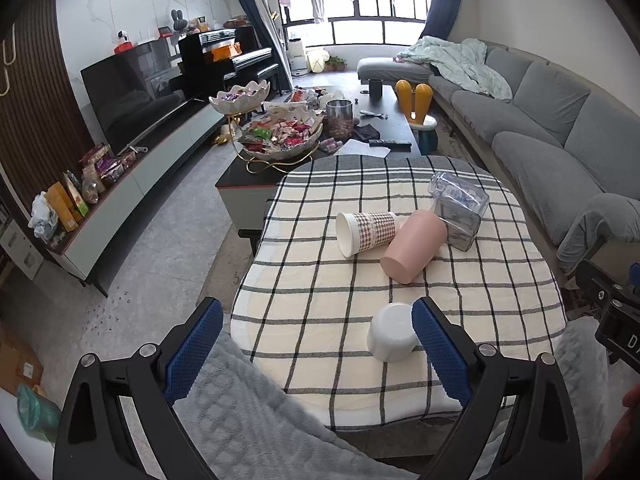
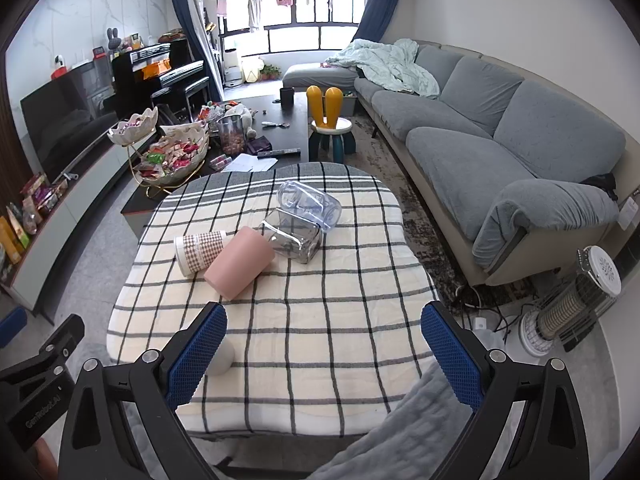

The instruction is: Flip cup upside down

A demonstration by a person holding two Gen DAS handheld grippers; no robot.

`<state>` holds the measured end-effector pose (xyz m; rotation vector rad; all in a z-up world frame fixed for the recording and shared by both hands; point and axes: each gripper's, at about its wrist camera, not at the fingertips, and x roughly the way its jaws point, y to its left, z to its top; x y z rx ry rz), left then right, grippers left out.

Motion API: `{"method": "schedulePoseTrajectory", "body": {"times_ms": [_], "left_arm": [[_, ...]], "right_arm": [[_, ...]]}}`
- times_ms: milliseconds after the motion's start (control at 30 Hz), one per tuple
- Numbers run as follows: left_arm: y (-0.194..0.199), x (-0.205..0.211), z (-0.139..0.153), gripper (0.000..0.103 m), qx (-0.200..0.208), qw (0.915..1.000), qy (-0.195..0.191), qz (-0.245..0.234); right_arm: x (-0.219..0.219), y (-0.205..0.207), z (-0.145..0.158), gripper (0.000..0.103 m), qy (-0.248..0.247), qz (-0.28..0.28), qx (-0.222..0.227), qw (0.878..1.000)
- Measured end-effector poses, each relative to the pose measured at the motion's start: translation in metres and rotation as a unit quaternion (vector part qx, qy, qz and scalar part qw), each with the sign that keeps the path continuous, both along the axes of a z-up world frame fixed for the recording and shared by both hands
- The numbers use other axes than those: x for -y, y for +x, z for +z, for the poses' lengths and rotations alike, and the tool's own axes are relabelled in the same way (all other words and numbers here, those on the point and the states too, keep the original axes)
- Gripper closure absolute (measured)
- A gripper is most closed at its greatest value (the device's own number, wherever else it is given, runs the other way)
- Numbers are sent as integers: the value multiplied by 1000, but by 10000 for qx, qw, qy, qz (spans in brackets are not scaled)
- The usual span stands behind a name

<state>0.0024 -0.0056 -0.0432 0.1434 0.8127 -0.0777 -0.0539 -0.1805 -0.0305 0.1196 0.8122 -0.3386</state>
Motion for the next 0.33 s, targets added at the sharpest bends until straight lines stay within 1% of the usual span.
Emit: {"method": "schedulePoseTrajectory", "body": {"times_ms": [33,100,200,333], "left_arm": [[0,-1,0,4,-3,10000,-21,4],[0,-2,1,4,1,10000,-68,23],[0,-2,2,4,49,10000,-34,32],[1,-2,0,4,0,10000,-64,-3]], "right_arm": [[0,0,0,5,-1,1,0,10000],[0,0,0,5,2,1,2,10000],[0,0,0,5,1,-3,-1,10000],[0,0,0,5,10,-2,-2,10000]]}}
